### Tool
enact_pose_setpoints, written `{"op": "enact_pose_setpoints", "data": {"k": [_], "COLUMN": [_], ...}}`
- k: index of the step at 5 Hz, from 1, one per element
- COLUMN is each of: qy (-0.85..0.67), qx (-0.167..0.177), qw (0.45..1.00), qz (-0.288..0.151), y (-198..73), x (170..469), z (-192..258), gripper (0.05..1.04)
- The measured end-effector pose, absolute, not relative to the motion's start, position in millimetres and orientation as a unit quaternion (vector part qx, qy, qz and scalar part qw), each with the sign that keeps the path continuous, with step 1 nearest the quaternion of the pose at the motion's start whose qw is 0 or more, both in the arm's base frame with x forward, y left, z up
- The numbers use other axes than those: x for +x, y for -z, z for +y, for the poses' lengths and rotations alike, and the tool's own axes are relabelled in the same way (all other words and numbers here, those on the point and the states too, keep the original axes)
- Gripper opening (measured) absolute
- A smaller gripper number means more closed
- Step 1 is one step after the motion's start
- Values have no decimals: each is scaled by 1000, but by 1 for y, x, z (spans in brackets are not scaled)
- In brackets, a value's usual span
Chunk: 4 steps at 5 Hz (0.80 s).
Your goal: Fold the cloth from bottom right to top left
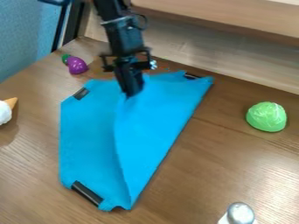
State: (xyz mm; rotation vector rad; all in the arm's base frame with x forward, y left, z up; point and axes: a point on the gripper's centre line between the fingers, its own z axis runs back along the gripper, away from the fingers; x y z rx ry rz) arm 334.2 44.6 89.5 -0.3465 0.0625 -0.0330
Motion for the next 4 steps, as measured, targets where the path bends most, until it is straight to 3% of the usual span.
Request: {"op": "enact_pose_setpoints", "data": {"k": [2, 4], "qy": [5, 20], "qx": [-150, -102], "qw": [988, 992], "qz": [23, 74], "y": [-105, -79], "x": [331, 336], "z": [83, 101], "gripper": [59, 76]}}
